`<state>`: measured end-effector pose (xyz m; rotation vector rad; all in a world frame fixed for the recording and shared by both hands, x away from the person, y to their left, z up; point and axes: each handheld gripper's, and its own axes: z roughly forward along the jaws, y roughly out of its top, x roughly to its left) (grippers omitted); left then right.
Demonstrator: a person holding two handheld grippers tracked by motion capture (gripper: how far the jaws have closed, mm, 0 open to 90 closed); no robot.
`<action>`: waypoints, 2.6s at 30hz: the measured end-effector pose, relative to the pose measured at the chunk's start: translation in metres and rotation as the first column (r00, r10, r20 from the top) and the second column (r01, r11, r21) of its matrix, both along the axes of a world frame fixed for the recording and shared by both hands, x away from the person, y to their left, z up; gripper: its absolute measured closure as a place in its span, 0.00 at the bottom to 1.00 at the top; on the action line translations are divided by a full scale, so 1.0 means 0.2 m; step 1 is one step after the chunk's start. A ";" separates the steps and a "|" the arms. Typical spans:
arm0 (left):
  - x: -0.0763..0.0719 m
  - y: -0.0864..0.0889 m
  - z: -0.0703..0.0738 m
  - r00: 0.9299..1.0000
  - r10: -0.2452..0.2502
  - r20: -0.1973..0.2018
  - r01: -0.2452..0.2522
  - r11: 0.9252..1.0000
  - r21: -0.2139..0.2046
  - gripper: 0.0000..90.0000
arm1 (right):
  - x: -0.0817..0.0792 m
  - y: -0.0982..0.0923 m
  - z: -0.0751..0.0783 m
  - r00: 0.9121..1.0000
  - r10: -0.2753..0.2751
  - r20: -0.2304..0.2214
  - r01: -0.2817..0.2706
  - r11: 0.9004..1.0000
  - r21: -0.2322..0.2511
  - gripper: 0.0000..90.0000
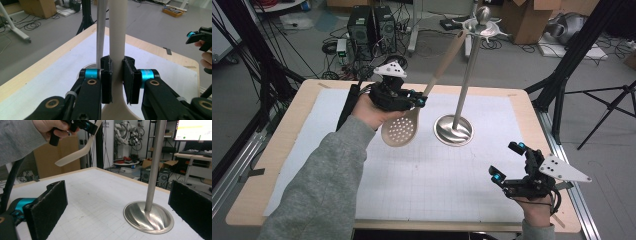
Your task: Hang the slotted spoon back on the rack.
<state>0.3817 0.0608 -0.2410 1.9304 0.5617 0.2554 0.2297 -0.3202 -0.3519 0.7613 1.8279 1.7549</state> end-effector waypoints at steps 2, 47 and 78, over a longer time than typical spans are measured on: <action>0.01 -0.02 -0.01 1.000 0.000 -0.004 0.000 1.000 -0.003 0.87 | 0.00 -0.01 0.00 1.000 -0.004 0.002 0.004 1.000 -0.001 0.01; 0.14 -0.31 -0.13 0.999 0.008 -0.033 -0.008 1.000 -0.006 0.86 | -0.01 -0.04 -0.01 1.000 -0.013 -0.001 0.013 1.000 0.018 0.01; 0.09 -0.14 -0.17 0.995 -0.090 0.039 0.091 0.995 -0.037 0.16 | 0.00 -0.01 -0.02 1.000 0.005 -0.015 -0.005 1.000 0.010 0.01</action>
